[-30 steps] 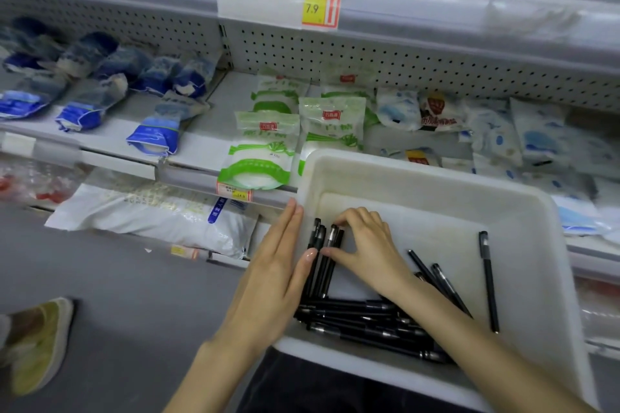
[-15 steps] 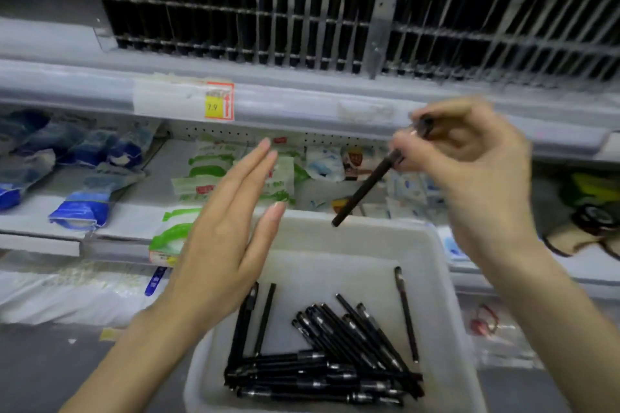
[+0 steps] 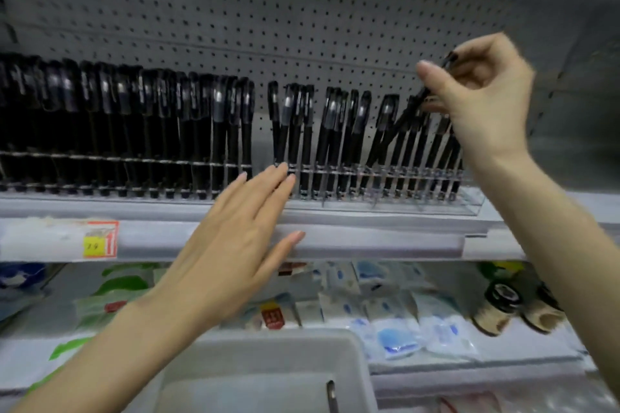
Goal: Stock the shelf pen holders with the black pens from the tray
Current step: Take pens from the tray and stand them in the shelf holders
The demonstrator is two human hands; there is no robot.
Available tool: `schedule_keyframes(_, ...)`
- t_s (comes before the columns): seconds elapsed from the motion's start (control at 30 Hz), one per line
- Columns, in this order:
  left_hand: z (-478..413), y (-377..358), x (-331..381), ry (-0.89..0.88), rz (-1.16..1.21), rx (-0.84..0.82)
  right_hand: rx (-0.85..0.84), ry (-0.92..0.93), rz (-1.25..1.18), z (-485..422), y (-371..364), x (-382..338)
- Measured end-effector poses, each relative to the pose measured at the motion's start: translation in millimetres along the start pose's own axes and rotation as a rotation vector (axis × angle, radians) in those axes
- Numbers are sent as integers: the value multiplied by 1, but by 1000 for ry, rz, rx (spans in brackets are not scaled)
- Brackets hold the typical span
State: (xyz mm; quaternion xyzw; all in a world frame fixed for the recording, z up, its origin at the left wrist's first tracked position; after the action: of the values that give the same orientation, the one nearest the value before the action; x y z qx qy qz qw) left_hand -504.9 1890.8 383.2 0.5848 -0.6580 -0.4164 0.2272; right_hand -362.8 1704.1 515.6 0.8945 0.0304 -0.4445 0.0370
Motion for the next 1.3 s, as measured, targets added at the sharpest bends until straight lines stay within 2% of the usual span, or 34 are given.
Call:
schedule_keyframes(0.17, -7, -5, -6, 4, -34, 4, -27, -7, 13, -16, -14, 17)
schedule_keyframes(0.4, -7, -12, -11, -10, -81, 7, -142, 10, 202, -21, -26, 34)
schedule_keyframes(0.77, -9, -12, -13, -72, -110, 31, -174, 196, 281, -20, -33, 38)
schedule_keyframes(1.17, -9, -13, -14, -75, -125, 32, -331, 264, 433, -15, -35, 46)
schedule_keyframes(1.3, -9, -11, -14, -62, -117, 29, -337, 288, 473, -13, -35, 47)
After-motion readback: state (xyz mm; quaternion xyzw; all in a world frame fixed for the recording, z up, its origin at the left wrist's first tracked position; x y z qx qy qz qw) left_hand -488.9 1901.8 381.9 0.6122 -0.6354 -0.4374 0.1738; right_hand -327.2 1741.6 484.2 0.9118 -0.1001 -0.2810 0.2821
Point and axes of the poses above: each hand's wrist, its own z-axis away from the middle knuckle, its own y-axis out of the back of the hand, x = y × z, the point moved 4 cm from there along -z, towards the middle knuckle, and after that the axes turned 14 degrees about -y, right-handed, at the moved point
